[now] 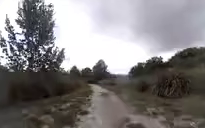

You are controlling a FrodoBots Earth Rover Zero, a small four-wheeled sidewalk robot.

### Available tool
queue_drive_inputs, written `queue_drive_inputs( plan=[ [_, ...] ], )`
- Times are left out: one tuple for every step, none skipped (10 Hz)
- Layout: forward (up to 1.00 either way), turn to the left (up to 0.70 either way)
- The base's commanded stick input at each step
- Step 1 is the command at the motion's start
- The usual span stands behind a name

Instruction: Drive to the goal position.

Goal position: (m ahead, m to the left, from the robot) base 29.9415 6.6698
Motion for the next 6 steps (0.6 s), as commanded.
queue_drive_inputs(
  plan=[
    [0.85,0.00],
    [0.85,0.00],
    [0.85,0.00],
    [0.85,0.00],
    [0.85,0.00],
    [0.85,0.00]
  ],
)
